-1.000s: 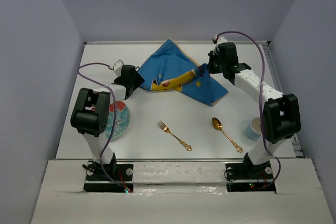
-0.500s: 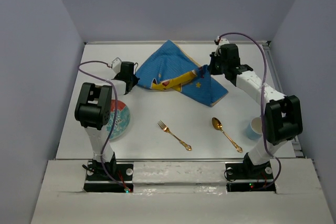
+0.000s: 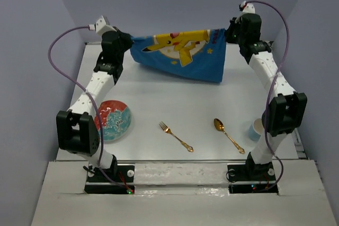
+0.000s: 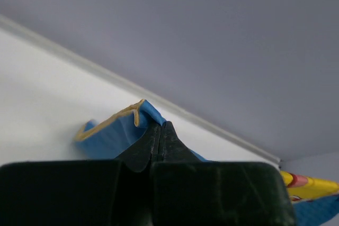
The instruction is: Set the dinner table for one person
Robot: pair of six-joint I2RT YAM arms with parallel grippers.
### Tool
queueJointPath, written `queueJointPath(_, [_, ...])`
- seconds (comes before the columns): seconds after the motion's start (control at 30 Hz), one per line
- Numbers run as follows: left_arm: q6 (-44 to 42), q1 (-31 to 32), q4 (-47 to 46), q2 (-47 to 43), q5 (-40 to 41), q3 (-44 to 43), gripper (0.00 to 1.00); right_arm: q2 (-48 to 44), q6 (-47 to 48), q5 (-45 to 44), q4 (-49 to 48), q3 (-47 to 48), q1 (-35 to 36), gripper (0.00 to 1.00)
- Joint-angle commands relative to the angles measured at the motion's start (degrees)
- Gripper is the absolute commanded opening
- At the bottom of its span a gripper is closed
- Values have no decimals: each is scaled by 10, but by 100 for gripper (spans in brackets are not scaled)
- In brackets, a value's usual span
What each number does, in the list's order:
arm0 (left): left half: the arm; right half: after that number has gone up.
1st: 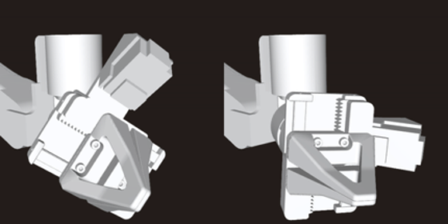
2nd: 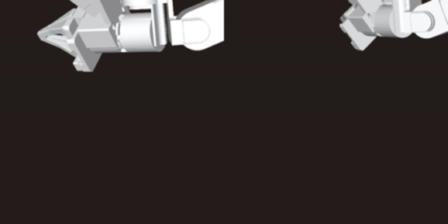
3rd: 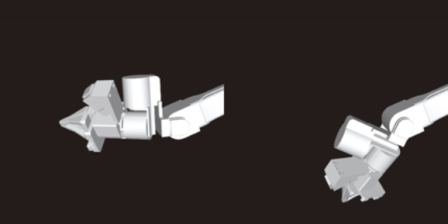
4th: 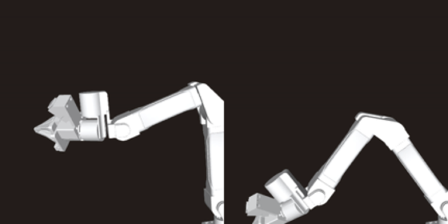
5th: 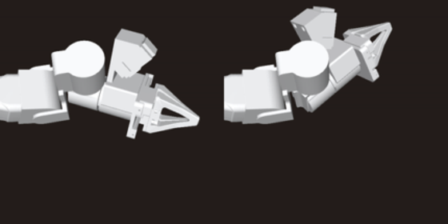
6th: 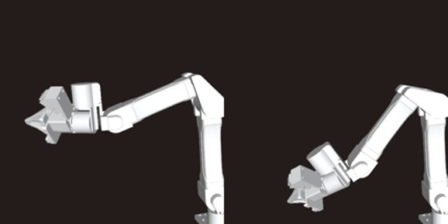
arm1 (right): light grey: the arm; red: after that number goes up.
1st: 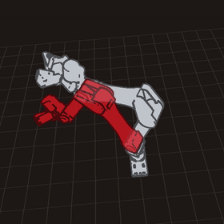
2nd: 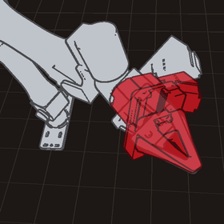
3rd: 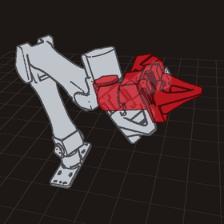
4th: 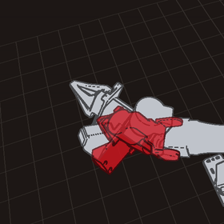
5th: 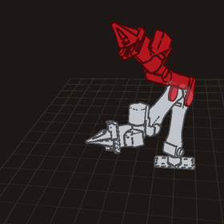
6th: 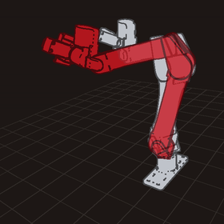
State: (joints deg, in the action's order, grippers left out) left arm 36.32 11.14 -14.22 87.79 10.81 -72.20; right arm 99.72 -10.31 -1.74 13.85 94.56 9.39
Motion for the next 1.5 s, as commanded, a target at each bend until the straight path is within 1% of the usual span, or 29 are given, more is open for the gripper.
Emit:
queueJointPath(0.0, [-45, -3, 23, 40, -18, -152, 0, 94, 33, -34, 73, 275, -34, 0])
queueJointPath(0.03, [-48, -2, 42, 56, -29, -217, 0, 140, 41, -41, 89, 393, -40, 0])
queueJointPath(0.07, [-49, -2, 48, 62, -32, -247, 0, 159, 50, -48, 107, 449, -40, 0])
queueJointPath(0.1, [-50, -3, 54, 68, -36, -273, 0, 176, 70, -56, 120, 496, -40, 0])
queueJointPath(0.13, [-52, -3, 62, 77, -40, -317, 0, 185, 76, -56, 130, 527, -40, 0])
queueJointPath(0.17, [-56, -3, 68, 81, -41, -337, 0, 184, 85, -56, 128, 547, -40, 0])
queueJointPath(0.2, [-58, -4, 81, 91, -46, -371, 0, 177, 87, -56, 123, 543, -40, 0])
queueJointPath(0.23, [-63, -4, 89, 93, -47, -383, 0, 168, 90, -56, 119, 532, -40, 0])
queueJointPath(0.27, [-70, -4, 94, 95, -46, -390, 0, 142, 91, -53, 107, 486, -40, 0])
queueJointPath(0.33, [-71, -5, 98, 87, -47, -371, 0, 108, 90, -53, 88, 412, -40, 0])
queueJointPath(0.37, [-70, -5, 94, 80, -47, -349, 0, 89, 85, -55, 77, 367, -40, 0])
queueJointPath(0.4, [-70, -5, 84, 71, -47, -322, 0, 50, 80, -58, 64, 320, -40, 0])
queueJointPath(0.43, [-70, -5, 55, 47, -44, -252, 0, 30, 74, -56, 36, 216, -40, 0])
queueJointPath(0.5, [-69, -5, 18, 18, -38, -167, 0, -26, 51, -53, -18, 107, -40, 0])
queueJointPath(0.53, [-63, -6, -23, -10, -36, -78, 0, -42, 43, -53, -37, 1, -40, 0])
queueJointPath(0.6, [-50, -6, -67, -34, -40, 13, 0, -64, 14, -58, -85, -92, -40, 0])
queueJointPath(0.63, [-32, -9, -106, -51, -46, 98, 0, -74, 4, -63, -91, -159, -40, 0])
queueJointPath(0.67, [-22, -9, -126, -58, -50, 139, 0, -78, -5, -69, -96, -187, -40, 0])
queueJointPath(0.7, [-12, -17, -143, -61, -55, 173, 0, -80, -15, -75, -104, -211, -40, 0])
queueJointPath(0.73, [-1, -21, -172, -67, -62, 235, 0, -83, -18, -80, -108, -232, -40, 0])
queueJointPath(0.77, [7, -23, -185, -70, -63, 263, 0, -83, -22, -82, -109, -266, -40, 0])
queueJointPath(0.87, [35, -23, -226, -72, -76, 346, 0, -99, -38, -79, -112, -314, -40, 0])
queueJointPath(0.9, [44, -23, -240, -73, -87, 375, 0, -105, -53, -82, -115, -344, -40, 0])
queueJointPath(1.0, [56, -24, -255, -82, -92, 417, 0, -127, -74, -75, -115, -380, -40, 0])
queueJointPath(1.13, [70, -23, -270, -119, -105, 476, 0, -153, -109, -63, -104, -444, -40, 0])
queueJointPath(1.27, [67, -23, -269, -163, -105, 515, 0, -165, -140, -101, -76, -472, -40, 0])
queueJointPath(1.33, [68, -22, -268, -179, -105, 529, 0, -168, -147, -101, -70, -477, -40, 0])
queueJointPath(1.37, [68, -22, -267, -195, -123, 543, 0, -175, -155, -93, -71, -485, -40, 0])
queueJointPath(1.47, [71, -21, -267, -217, -130, 570, 0, -191, -166, -87, -71, -506, -40, 0])
